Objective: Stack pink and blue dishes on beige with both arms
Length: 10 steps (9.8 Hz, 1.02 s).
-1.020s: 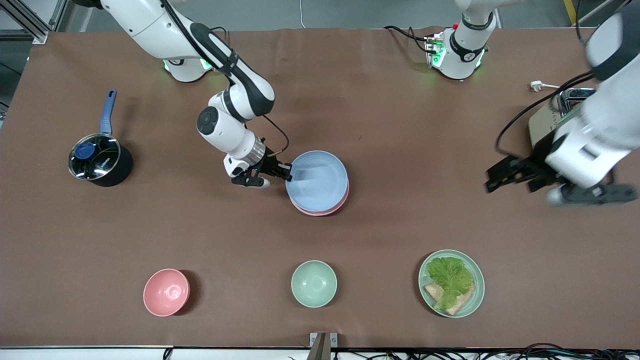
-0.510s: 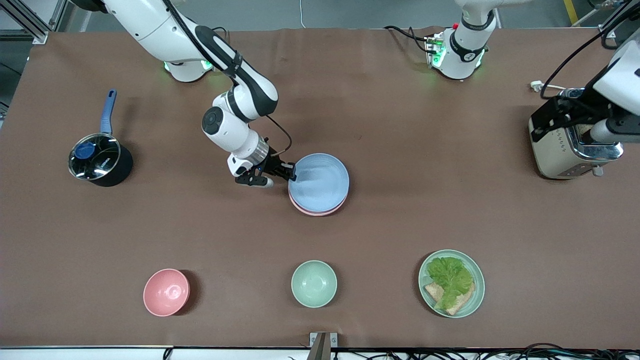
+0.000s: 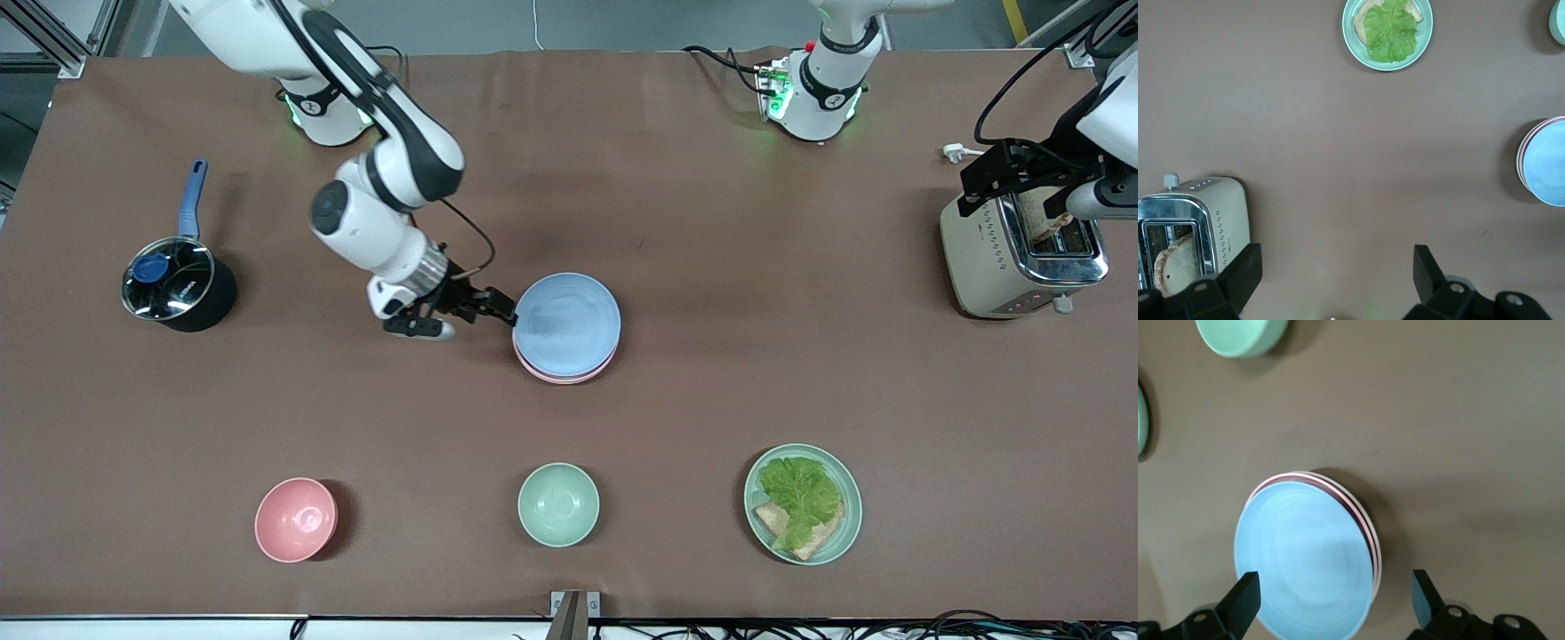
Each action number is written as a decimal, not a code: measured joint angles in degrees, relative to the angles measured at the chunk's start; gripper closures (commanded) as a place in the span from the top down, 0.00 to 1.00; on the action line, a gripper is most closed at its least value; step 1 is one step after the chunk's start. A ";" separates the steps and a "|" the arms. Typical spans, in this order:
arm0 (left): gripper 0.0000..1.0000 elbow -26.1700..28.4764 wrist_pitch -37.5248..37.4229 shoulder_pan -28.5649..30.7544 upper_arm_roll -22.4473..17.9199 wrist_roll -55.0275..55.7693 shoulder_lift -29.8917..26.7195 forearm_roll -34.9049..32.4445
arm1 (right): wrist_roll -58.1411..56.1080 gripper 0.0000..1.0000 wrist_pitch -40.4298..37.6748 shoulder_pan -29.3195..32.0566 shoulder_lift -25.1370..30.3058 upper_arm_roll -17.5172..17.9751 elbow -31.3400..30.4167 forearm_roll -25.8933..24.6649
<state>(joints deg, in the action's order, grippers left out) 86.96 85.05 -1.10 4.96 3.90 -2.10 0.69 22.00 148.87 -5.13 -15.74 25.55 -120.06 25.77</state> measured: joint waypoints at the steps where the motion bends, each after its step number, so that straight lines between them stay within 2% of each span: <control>1: 1.00 0.64 0.00 0.01 0.02 0.14 -0.53 0.04 | 0.02 1.00 -7.80 2.59 3.73 -0.21 1.46 -2.14; 3: 1.00 1.44 0.00 1.40 1.12 0.33 -1.33 0.08 | 0.20 1.00 -21.41 5.69 10.60 -2.71 5.71 -10.23; 5: 1.00 1.64 0.04 2.66 2.52 0.33 -1.99 0.10 | 0.21 1.00 -30.36 6.09 16.93 -8.57 7.11 -17.99; 6: 1.00 1.66 0.04 2.72 2.52 0.33 -2.59 0.10 | 0.16 1.00 -34.84 6.17 19.00 -12.27 8.34 -20.30; 8: 1.00 1.72 0.04 3.11 2.49 0.21 -2.92 0.10 | -2.06 1.00 -43.26 6.35 20.27 -19.75 14.60 -21.71; 10: 1.00 1.96 0.04 3.15 2.53 -0.01 -2.87 0.10 | -9.58 1.00 -48.68 6.49 20.28 -26.50 20.60 -21.81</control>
<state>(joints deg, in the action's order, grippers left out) 88.92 85.09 2.04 7.48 3.90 -4.97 0.79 12.42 100.19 1.36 4.54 -0.95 -99.47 3.95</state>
